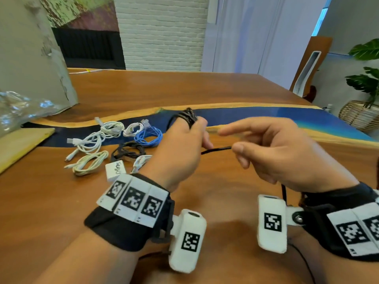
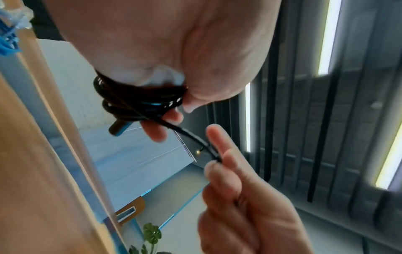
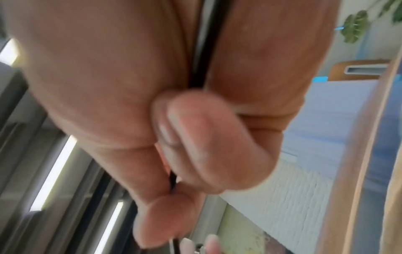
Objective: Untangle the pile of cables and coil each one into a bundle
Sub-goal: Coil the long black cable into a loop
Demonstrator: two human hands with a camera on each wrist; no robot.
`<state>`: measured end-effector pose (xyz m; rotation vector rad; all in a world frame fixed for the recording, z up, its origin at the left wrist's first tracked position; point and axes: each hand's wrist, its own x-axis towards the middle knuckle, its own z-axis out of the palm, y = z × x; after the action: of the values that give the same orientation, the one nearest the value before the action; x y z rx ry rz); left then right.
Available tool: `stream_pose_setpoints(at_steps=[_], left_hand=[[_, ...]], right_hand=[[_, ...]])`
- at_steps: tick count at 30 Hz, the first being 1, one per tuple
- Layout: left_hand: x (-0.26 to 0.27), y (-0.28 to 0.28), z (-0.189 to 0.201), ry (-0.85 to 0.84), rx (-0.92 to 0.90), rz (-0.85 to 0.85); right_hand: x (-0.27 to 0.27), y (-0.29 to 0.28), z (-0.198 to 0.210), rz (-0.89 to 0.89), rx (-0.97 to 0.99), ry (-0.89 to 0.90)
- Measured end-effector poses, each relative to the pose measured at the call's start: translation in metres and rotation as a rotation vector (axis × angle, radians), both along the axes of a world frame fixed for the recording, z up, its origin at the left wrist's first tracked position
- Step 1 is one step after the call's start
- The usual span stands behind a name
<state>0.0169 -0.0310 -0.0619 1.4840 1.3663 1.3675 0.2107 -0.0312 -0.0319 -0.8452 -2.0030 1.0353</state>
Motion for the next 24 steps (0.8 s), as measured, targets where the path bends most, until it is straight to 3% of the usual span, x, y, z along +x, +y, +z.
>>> stream_pose_setpoints(at_steps=[2, 4, 7, 9, 12, 15, 17, 19, 22, 24], left_hand=[[0.004, -0.005, -0.001, 0.182, -0.040, -0.050], [0.004, -0.007, 0.001, 0.201, -0.074, -0.142], [0.000, -0.012, 0.005, 0.001, -0.165, -0.391], [-0.002, -0.016, 0.005, -0.126, -0.228, -0.558], [0.000, -0.021, 0.008, -0.292, -0.229, -0.713], [-0.005, -0.019, 0.012, -0.633, -0.229, -0.764], [-0.008, -0.014, 0.014, -0.870, -0.202, -0.715], [-0.006, -0.010, 0.013, -1.005, -0.155, -0.586], [0.001, -0.006, 0.010, -1.034, -0.096, -0.420], [0.007, -0.003, 0.007, -0.909, -0.064, -0.312]], right_hand=[[0.004, 0.002, -0.002, 0.018, -0.046, 0.195], [0.008, 0.005, -0.001, 0.022, -0.119, 0.357], [0.020, 0.013, 0.004, -0.078, -0.164, 0.561], [0.028, 0.020, 0.004, -0.176, -0.135, 0.589], [0.027, 0.028, -0.004, -0.310, -0.048, 0.419], [0.017, 0.031, -0.012, -0.377, 0.094, 0.074], [0.009, 0.030, -0.014, -0.353, 0.103, -0.139], [-0.001, 0.026, -0.015, -0.297, 0.078, -0.323], [-0.018, 0.019, -0.018, -0.181, 0.066, -0.536], [-0.023, 0.012, -0.018, -0.120, 0.082, -0.620]])
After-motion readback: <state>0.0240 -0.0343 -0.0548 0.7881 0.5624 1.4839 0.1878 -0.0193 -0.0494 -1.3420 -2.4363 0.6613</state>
